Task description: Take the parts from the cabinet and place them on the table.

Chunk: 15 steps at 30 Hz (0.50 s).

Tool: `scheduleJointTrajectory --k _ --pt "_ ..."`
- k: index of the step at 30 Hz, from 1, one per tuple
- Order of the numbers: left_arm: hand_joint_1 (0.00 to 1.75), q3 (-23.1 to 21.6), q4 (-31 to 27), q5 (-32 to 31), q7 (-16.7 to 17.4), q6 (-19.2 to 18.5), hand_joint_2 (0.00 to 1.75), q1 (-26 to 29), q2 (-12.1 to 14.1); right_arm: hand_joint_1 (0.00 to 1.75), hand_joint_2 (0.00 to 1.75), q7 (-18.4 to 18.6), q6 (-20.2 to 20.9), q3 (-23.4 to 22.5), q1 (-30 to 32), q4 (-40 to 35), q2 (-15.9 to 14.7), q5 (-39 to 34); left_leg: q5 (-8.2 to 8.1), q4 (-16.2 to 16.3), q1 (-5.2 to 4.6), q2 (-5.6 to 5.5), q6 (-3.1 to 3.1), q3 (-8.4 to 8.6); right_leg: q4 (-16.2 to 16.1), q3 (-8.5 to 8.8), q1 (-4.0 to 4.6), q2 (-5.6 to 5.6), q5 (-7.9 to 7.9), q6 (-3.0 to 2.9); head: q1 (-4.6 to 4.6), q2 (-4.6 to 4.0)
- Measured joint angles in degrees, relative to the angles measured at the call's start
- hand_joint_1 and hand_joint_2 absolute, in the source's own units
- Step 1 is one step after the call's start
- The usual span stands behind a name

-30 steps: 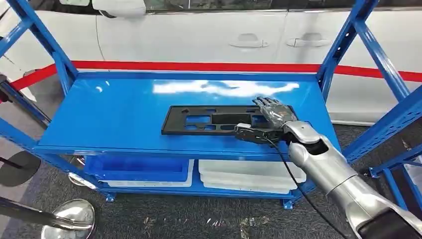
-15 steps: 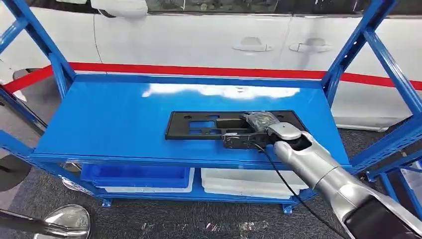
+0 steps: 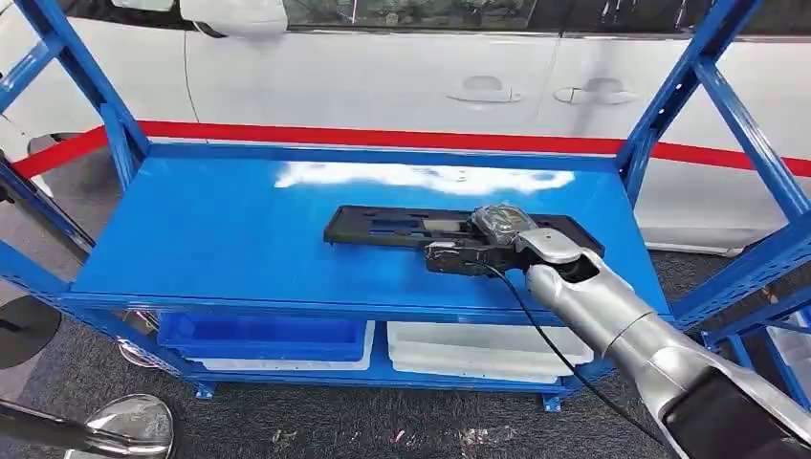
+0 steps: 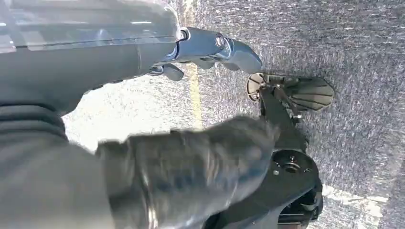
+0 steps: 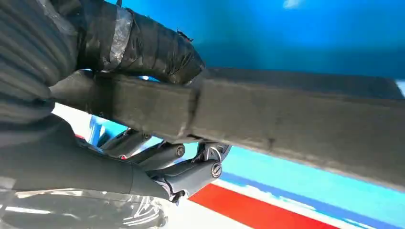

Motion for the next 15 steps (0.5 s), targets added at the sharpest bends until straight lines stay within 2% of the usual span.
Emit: scheduleJointTrajectory --k 7,15 --pt "0.0 0.26 0.0 0.81 -1.01 0.2 1.75 0.13 0.0 1.75 1.75 0.55 -4.05 -0.7 1.28 -4.73 -1.64 -0.15 0.05 -0.16 0.08 0.02 -0.01 0.1 0.02 -0.01 0.1 0.01 -0.01 0.0 0.0 0.0" --pt "0.0 0.37 0.0 0.98 -1.01 0.35 1.75 0.15 0.0 1.75 1.75 1.38 -4.18 -4.24 2.52 -11.71 -3.58 -0.61 0.04 -0.27 0.11 0.1 -0.02 0.13 0.03 -0.08 0.11 0.05 -0.04 0.0 0.0 0.0"
